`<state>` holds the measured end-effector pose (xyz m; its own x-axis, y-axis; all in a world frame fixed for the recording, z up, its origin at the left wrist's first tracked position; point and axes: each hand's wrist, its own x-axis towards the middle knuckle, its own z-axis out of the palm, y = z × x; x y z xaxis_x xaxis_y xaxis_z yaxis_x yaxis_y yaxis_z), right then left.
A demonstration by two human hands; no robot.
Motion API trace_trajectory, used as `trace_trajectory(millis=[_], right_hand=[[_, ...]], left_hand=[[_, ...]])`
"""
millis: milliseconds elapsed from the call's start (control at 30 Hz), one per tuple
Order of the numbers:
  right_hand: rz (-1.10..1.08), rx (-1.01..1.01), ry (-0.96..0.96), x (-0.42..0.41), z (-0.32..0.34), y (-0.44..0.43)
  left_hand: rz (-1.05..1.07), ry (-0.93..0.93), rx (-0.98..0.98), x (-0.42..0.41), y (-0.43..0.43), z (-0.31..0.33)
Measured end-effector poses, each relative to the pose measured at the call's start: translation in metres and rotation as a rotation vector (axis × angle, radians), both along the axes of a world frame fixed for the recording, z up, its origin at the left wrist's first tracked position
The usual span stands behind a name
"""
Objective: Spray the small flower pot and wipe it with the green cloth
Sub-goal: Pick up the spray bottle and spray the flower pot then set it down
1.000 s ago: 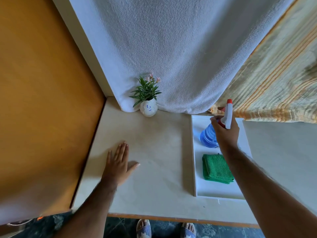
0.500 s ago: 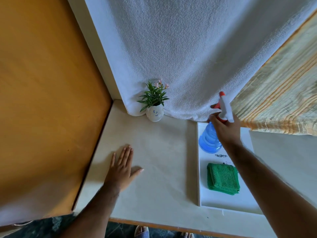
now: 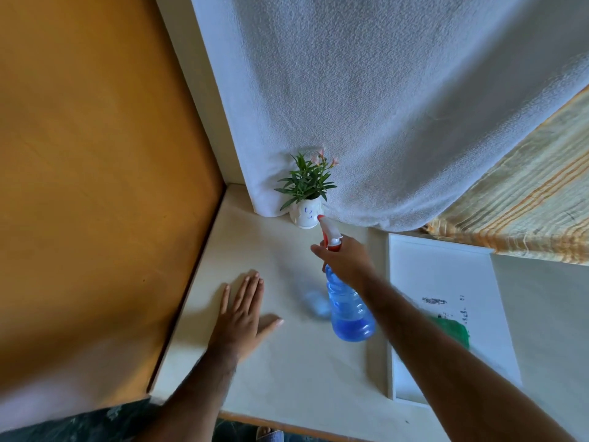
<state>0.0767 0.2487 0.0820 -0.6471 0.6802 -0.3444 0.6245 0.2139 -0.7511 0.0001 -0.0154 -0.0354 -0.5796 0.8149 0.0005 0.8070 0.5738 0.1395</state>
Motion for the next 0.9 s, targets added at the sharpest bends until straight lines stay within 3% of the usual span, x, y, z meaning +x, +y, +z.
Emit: trace_trajectory(millis=[600,900], right_hand=[[-0.077,0.134,-0.190,-0.032,0.000,-0.004],[-0.096,0.103,-0.196,-0.033,0.004,-0.004]], left_hand=[[0.017,0.042,0.021,0.000,-0.002,-0.007],[0.022,0.046,0.010,-0.001,-0.003,-0.008]])
